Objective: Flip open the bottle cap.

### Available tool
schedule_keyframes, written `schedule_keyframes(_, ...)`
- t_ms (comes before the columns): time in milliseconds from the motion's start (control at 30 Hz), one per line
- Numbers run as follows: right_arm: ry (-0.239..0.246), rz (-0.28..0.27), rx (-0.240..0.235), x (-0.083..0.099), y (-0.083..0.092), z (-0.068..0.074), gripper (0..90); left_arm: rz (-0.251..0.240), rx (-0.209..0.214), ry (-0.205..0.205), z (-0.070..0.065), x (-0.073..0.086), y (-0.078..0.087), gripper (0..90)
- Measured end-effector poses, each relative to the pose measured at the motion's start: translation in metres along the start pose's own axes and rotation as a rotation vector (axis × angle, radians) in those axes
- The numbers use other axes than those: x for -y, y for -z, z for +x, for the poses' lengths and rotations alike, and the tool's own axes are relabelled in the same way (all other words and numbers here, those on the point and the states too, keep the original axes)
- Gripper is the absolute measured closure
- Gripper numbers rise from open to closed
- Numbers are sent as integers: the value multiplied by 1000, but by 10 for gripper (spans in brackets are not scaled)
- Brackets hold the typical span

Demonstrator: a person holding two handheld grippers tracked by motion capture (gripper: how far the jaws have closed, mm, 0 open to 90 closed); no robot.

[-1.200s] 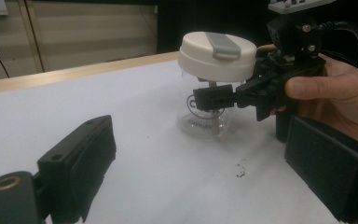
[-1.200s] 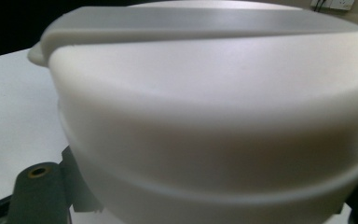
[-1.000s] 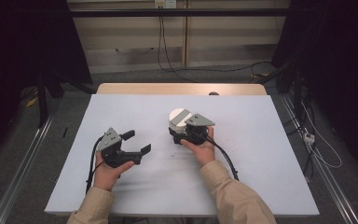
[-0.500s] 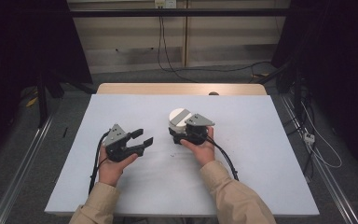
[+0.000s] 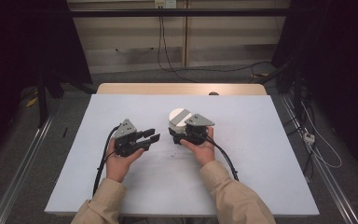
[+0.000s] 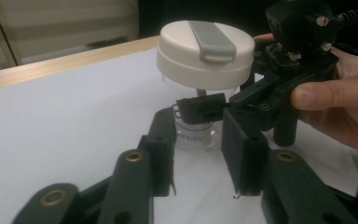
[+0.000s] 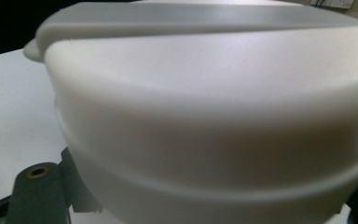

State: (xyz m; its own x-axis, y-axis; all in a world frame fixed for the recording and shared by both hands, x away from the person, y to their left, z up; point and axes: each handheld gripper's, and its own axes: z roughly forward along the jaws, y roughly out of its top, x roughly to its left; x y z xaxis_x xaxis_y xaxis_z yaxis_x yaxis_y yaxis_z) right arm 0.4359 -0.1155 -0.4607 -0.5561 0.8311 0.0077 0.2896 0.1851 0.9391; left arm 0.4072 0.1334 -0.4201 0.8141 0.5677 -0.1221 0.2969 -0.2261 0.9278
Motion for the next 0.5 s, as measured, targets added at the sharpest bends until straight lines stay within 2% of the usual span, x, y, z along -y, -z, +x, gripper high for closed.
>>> schedule_keyframes(233, 0, 1, 1, 0, 0, 0, 187, 36, 22, 8, -2, -5, -13, 824)
schedule_keyframes(367, 0, 2, 0, 0, 0, 0, 187, 34, 23, 16, -3, -7, -17, 891)
schedule_keyframes(433, 1, 1, 0, 0, 0, 0, 188, 36, 30, 21, -4, -9, -19, 900)
schedule_keyframes(500, 0, 0, 1, 1, 0, 0, 188, 56, 18, 2, -5, -11, -21, 900)
